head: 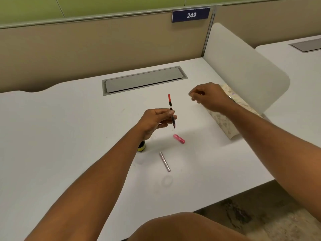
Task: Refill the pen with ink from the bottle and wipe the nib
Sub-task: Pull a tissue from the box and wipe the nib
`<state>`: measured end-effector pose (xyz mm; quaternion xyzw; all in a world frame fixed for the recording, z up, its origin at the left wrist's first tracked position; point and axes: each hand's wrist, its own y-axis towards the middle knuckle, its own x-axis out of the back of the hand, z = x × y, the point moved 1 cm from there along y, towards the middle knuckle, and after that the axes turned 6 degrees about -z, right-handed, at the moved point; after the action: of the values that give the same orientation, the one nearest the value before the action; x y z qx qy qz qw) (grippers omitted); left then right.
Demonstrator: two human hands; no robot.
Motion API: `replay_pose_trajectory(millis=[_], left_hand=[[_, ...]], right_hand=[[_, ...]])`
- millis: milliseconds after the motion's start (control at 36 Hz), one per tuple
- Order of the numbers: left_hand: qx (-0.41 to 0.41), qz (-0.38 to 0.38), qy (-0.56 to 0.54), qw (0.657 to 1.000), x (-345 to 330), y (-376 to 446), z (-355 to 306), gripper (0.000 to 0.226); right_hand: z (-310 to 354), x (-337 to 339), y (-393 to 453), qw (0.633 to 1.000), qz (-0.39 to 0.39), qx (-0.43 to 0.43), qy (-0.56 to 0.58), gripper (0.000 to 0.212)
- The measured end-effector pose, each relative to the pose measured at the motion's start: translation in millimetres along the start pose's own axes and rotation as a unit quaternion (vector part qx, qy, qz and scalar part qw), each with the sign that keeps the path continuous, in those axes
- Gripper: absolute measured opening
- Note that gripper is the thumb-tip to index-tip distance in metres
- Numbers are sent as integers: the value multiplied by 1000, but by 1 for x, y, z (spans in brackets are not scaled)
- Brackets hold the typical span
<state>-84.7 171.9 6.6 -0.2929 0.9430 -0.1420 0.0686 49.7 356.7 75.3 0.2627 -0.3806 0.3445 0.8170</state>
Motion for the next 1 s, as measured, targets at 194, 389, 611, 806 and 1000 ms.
replay_pose_trajectory(millis=[194,389,611,806,1000], left_hand=[[9,-27,-12,1000,-11,13,1,23],[15,-63,-39,997,-29,29,0,19],[21,-68,-55,996,-43,40,-2,19],[30,-81,-61,994,-46,46,-1,16],[30,-91,-65,993,-47,51,-3,17]], right_hand=[[-75,46,5,995,-36,-46,-80,14],[-146,50,13,968,27,-63,-243,15],[-180,42,25,920,112,-11,-375,27],[-173,36,38,862,178,17,-475,16],[-189,28,43,783,228,104,-569,19]])
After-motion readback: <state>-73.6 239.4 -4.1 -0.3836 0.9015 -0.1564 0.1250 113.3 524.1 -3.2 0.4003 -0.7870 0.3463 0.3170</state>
